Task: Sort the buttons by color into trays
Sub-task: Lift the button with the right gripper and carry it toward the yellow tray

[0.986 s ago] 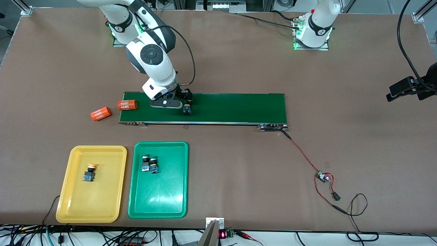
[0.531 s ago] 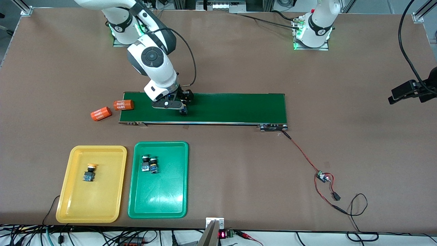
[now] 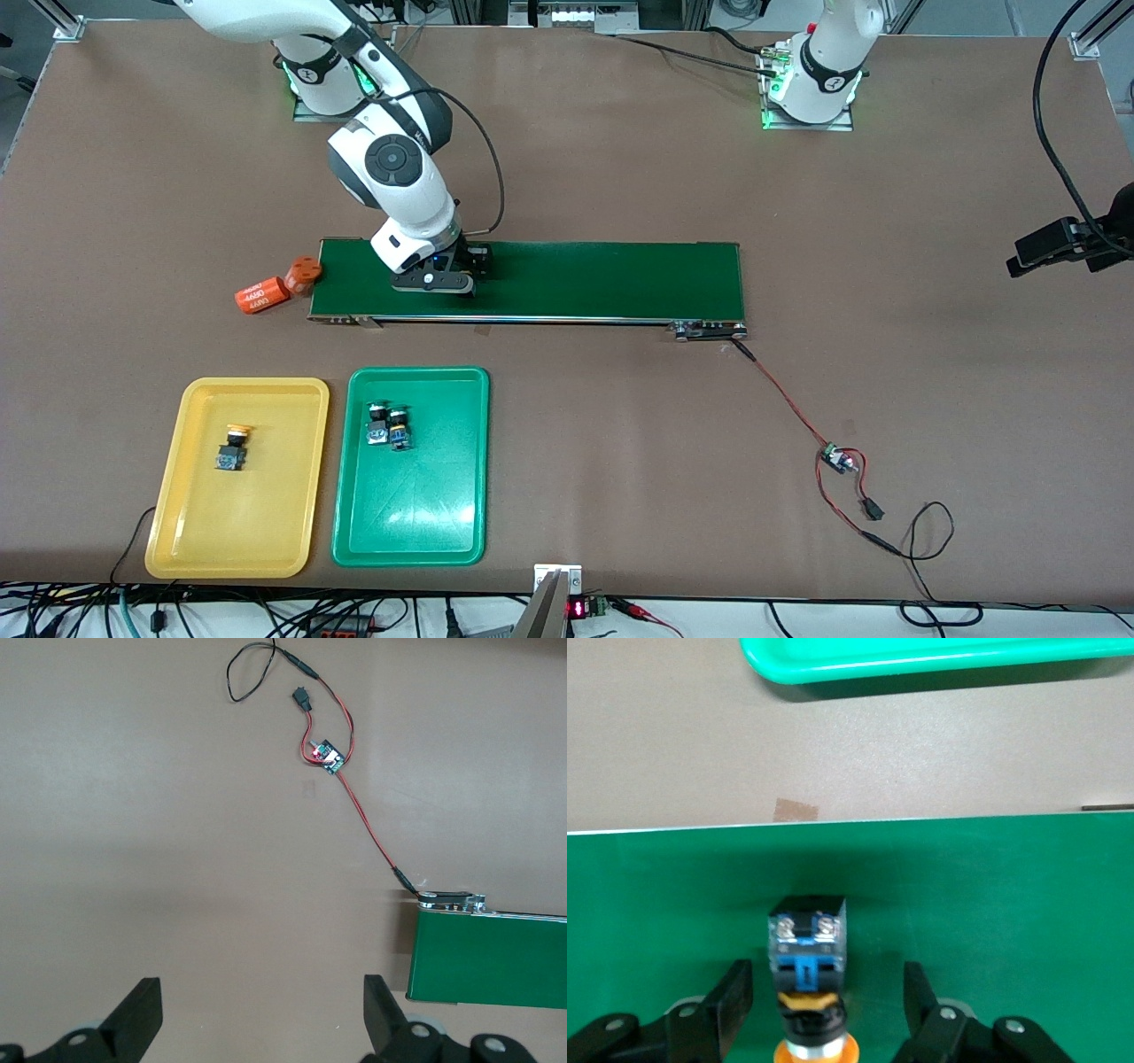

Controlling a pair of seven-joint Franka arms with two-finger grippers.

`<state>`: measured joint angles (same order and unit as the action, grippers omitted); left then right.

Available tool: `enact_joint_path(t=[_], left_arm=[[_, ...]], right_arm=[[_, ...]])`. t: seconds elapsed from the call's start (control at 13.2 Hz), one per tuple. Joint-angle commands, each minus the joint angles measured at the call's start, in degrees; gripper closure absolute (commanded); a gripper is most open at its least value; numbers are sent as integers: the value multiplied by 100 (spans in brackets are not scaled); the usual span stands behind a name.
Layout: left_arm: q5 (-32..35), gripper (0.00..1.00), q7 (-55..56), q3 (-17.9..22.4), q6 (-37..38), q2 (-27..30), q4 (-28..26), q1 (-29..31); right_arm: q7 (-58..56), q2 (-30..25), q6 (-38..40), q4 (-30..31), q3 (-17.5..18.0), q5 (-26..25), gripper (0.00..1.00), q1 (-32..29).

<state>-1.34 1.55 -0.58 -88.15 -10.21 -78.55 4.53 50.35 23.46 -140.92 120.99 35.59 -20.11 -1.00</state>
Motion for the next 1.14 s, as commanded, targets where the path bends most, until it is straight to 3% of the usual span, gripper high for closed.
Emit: enact_joint_path(t=[0.0, 0.15, 0.23, 0.3, 0.38, 0.45, 0.76, 1.06], left_arm=[[-104, 0, -23, 14, -27, 2, 33, 22], [-104, 0, -23, 14, -27, 2, 33, 48], [-104, 0, -23, 14, -27, -7, 33, 57], [-104, 0, -23, 14, -27, -7, 33, 57], [-104, 0, -23, 14, -27, -7, 33, 57], [-104, 0, -23, 14, -27, -7, 33, 57], [-104, 0, -23, 14, -27, -7, 33, 57], [-104, 0, -23, 14, -45, 2, 33, 57]], right_arm=[[124, 115, -93, -76, -87, -142, 27, 91], [115, 115, -111, -76, -105, -142, 33, 91], [107, 115, -111, -76, -113, -142, 48, 83], [98, 115, -111, -76, -114, -142, 71, 83], [80, 106, -102, -93, -114, -133, 88, 74], [2, 80, -93, -119, -140, -133, 100, 56], [-603, -61, 1020, -1066, -342, 15, 100, -22], [-1858, -52, 1462, -1709, -859, 164, 100, -260]])
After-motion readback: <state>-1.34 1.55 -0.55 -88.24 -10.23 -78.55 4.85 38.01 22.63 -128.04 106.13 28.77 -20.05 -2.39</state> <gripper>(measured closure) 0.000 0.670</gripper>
